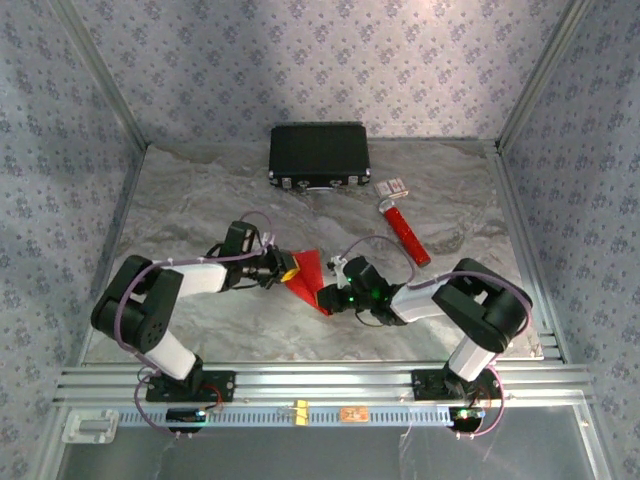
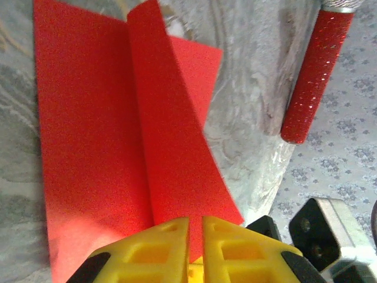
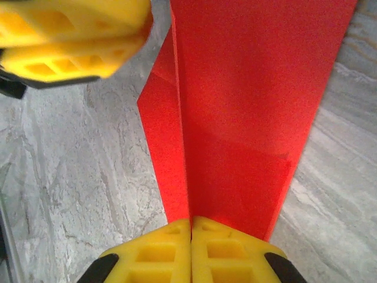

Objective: Fold a paper plane with a square sheet of paper (pick it up from the middle)
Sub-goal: Fourth fold the wing at the center of the table.

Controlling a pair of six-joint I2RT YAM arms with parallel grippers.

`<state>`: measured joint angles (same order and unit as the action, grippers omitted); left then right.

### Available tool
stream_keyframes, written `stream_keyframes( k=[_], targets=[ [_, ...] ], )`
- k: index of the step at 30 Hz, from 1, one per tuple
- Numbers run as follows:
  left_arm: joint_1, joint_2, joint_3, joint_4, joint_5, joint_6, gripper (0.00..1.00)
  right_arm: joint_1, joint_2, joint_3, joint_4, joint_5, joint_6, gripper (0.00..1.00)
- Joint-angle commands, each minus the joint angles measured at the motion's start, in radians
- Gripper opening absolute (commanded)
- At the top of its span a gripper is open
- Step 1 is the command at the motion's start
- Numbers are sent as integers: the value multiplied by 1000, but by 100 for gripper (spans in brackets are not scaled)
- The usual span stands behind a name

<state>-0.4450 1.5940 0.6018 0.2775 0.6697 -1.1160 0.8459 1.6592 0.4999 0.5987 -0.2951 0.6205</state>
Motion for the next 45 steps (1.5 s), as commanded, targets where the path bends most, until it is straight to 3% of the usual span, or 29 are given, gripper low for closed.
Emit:
stream_keyframes(
  k=[1,17,45],
  targets=[
    [-15,33,-10,35,30,3,12,-13,28,-28,98,-50,67,7],
    [-24,111,-15,36,14,23,10,-67,131,-68,307,-155,187,6],
    [-16,161,-24,-49,-41,94,6,-133,137,-35,241,-259,212,6]
  ],
)
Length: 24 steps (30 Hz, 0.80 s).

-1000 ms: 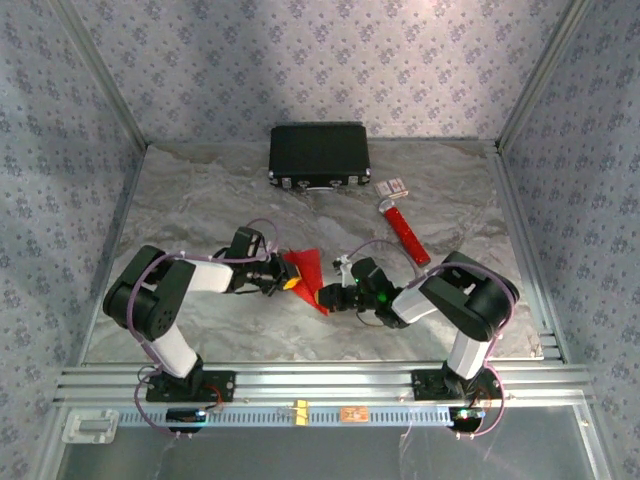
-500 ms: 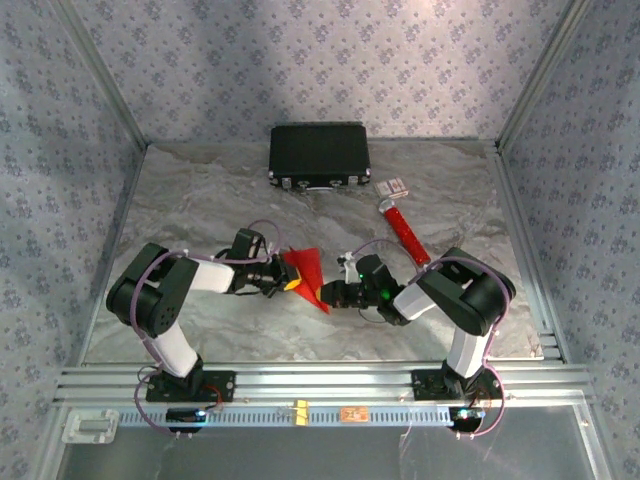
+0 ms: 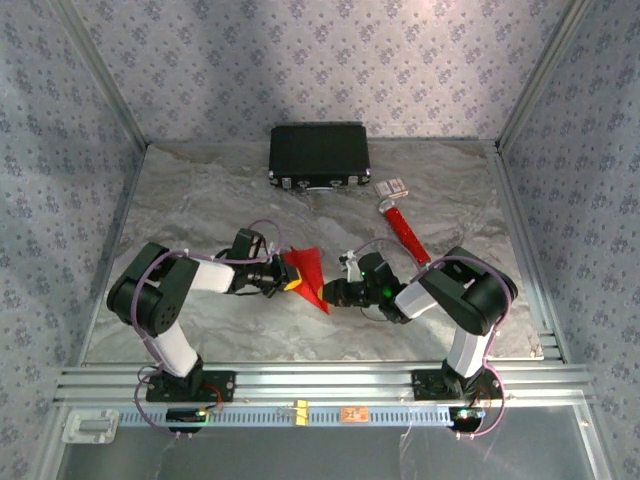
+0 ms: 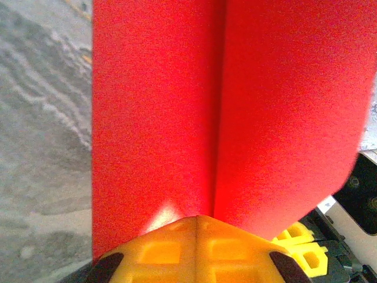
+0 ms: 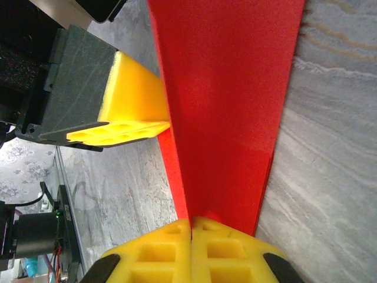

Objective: Fold a paper plane with a square sheet of paper (pick it up from the middle)
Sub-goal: Fourth fold the wing at the center of the table.

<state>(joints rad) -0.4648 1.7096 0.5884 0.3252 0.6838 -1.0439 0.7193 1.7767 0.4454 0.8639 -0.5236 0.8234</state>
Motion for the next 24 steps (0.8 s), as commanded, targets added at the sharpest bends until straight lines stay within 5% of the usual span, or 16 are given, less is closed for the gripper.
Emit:
stream_keyframes(
  k=[1,24],
  targets=[
    [3,45,-10,-98,-54,23,5,-9,22,21,-27,-32,10,6],
    [5,32,25,-127,-72,45,6,-42,68,14,-1,-67,63,5]
  ],
)
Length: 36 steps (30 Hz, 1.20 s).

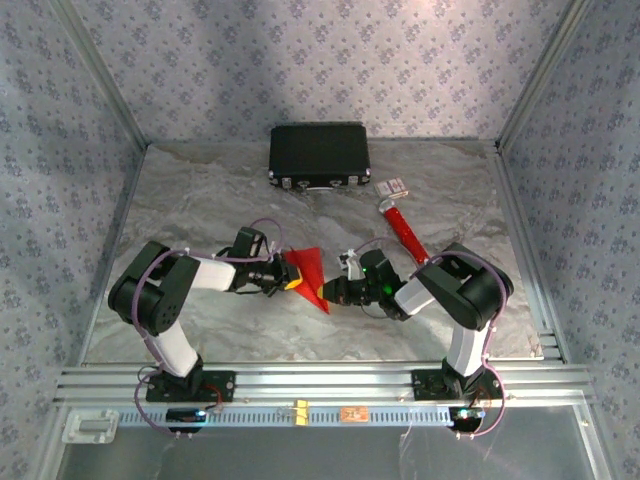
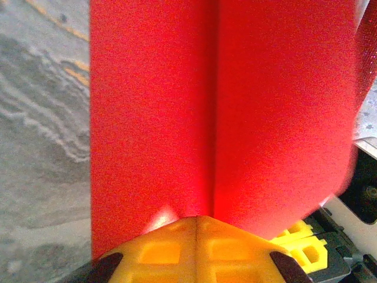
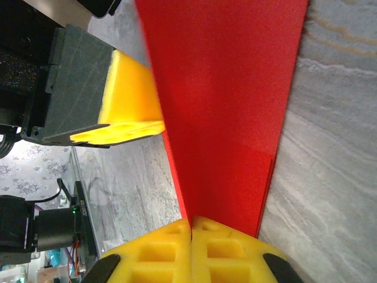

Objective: Fold a paper plane with a square sheet of paper (pick it up from the middle)
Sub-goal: Fourth fold the wing at the center of the table.

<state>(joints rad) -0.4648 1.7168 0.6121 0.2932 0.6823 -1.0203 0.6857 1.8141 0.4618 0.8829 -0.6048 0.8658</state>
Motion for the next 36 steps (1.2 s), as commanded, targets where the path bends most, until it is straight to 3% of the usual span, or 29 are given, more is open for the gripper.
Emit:
stream_keyframes(
  k=[1,17,36],
  targets=[
    [5,21,4,-95,-71,23,6,-9,30,-3,-17,17,23,5],
    [-21,-110,18,-71,-83,37,10,-21,54,-29,55,20,62,4],
    [-70,-7,41,125,-41,-30,9,-25,57,-38,47,31,65,4]
  ],
)
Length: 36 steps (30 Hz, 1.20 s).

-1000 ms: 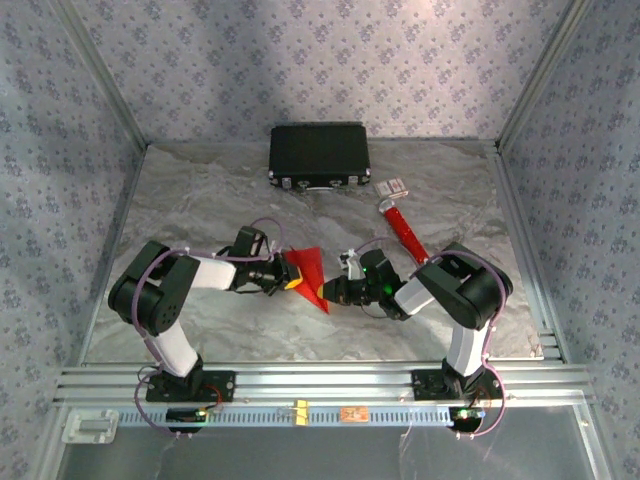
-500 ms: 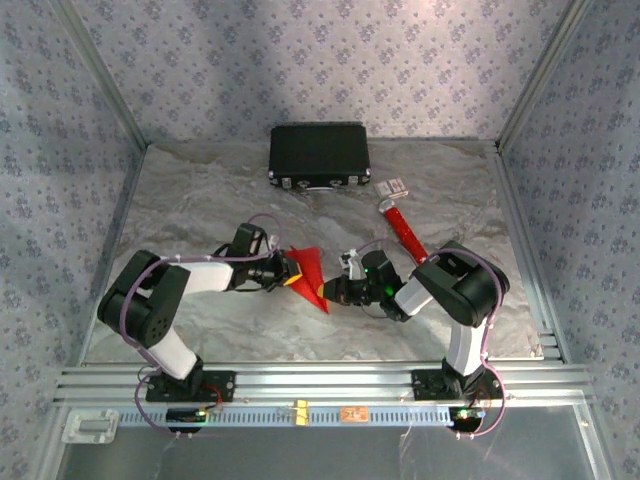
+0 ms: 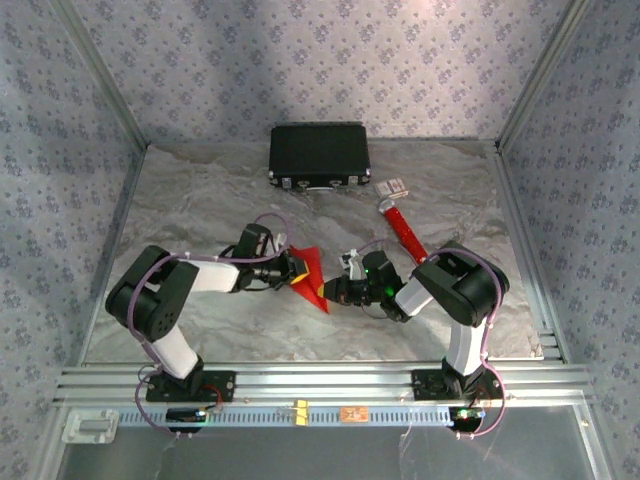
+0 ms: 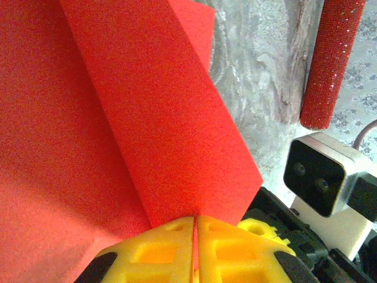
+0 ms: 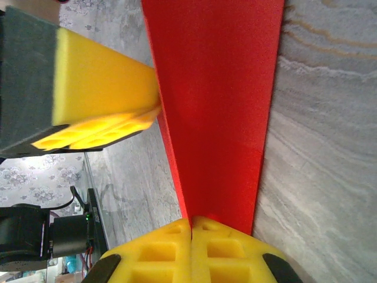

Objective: Fold a paper plane with a square sheet of paper (pick it up from the middle)
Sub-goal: Fourth fold the wing at the center of the table.

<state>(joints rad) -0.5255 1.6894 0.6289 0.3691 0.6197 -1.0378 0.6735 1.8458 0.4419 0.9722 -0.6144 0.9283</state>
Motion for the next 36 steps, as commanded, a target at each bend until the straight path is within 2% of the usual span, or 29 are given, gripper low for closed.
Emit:
stream_keyframes(
  k=[1,36],
  targets=[
    [-10,23,27,48,19,-13,9,-13,26,-19,-45,41,3,4],
    [-12,92,85,-13,-19,11,9,-34,21,-1,-134,38,9,5]
  ],
)
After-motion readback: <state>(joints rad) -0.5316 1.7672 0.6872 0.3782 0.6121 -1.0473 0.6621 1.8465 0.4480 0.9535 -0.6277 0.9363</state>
